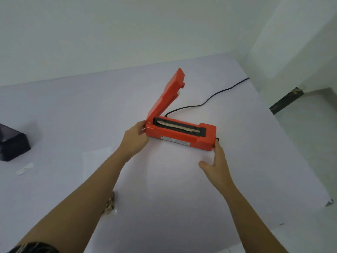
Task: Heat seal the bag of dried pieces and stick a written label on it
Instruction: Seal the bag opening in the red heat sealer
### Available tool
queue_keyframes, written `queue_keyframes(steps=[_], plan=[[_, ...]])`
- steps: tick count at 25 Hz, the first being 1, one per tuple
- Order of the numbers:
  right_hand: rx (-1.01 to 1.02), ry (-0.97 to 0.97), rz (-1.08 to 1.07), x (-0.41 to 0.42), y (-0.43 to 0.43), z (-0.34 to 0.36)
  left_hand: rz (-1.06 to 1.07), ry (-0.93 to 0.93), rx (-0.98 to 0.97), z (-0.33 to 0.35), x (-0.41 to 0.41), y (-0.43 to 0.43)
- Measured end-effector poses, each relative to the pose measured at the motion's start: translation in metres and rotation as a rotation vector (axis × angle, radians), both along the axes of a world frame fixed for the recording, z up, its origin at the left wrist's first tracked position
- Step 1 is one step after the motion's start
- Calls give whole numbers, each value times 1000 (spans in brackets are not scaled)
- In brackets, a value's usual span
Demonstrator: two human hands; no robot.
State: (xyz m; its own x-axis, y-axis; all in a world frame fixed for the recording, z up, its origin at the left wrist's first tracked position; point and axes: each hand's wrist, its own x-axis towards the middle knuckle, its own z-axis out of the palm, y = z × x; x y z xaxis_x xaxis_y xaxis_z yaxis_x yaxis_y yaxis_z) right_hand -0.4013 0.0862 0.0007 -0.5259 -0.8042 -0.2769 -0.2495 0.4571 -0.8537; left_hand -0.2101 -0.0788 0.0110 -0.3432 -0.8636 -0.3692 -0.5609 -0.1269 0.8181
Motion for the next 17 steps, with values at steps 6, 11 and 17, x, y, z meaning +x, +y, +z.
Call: queue_keyframes(steps=[6,11,17], plan=[[-12,-28,-388,18,16,-10,44,-24,-109,2,18,12],[103,-106,-30,103,-6,-20,374,-260,-312,-11,108,35],[265,-59,255,175,-84,-34,569,-374,93,-37,169,44]])
